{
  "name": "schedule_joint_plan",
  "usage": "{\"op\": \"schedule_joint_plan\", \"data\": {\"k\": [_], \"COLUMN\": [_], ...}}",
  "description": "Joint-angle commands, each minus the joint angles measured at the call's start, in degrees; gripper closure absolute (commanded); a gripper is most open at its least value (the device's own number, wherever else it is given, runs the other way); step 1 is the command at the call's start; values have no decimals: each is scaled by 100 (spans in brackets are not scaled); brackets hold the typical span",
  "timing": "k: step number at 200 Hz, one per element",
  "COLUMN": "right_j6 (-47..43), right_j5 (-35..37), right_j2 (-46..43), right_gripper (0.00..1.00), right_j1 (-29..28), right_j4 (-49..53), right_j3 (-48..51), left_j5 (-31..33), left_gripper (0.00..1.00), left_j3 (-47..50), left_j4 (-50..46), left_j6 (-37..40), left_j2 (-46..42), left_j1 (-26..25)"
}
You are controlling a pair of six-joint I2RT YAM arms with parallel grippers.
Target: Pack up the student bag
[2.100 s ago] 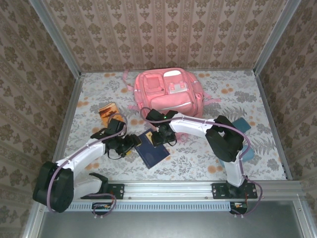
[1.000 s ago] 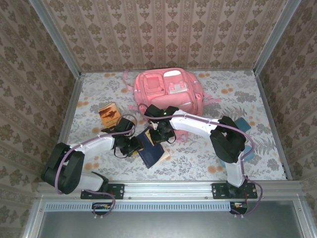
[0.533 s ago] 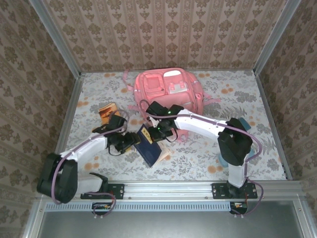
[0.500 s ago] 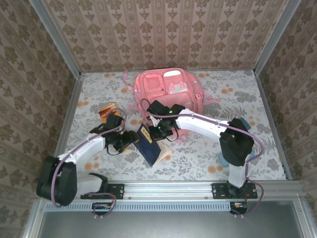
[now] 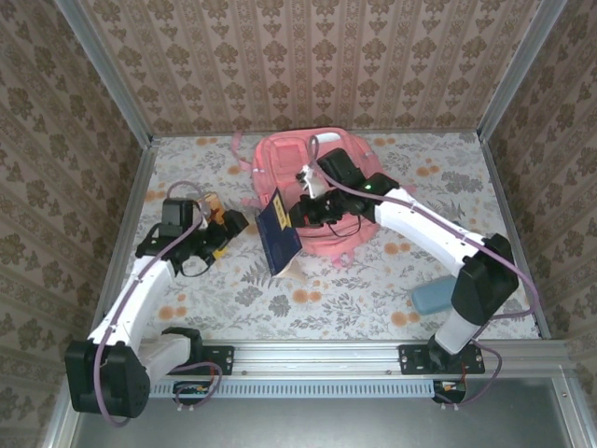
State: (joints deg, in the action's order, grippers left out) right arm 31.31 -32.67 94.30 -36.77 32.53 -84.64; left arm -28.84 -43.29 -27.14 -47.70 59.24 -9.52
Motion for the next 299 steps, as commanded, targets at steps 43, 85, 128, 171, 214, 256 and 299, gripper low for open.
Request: {"op": "schedule_joint_plan", "data": {"k": [43,85,128,171,214,256,299], "right_j6": [156,205,332,301,1,-3,63], "right_j5": [-183,-138,-361,-492,-263,-261,-247], "right_j2": [-971,-1008,-395,348,698,773,831], "right_gripper": [100,100,100,100,100,100,100], "right_j1": [527,754,989,1342,1687,1783,1873], "right_j4": [-423,-500,-743,-783,-529,-561,-570], "right_j3": [-140,85,369,690,964,1045,1072], "left_j5": [-618,-763,-1010,-1013,-960,-1069,-1369], "left_gripper": [0,0,0,0,8,10,29], "left_j3": [-538,-501,-470,-598,-937,-1051,-1136], "left_j4": [660,1348,2131,2782,2923,3099,3411], "left_j6": [-49,-281,-517,-478,-168,-230,-325], "left_j2": [90,449,1194,2260,3093,3684,4011], "left_j1": [12,-219,-677,-1186,-1445,-1505,-1625]}}
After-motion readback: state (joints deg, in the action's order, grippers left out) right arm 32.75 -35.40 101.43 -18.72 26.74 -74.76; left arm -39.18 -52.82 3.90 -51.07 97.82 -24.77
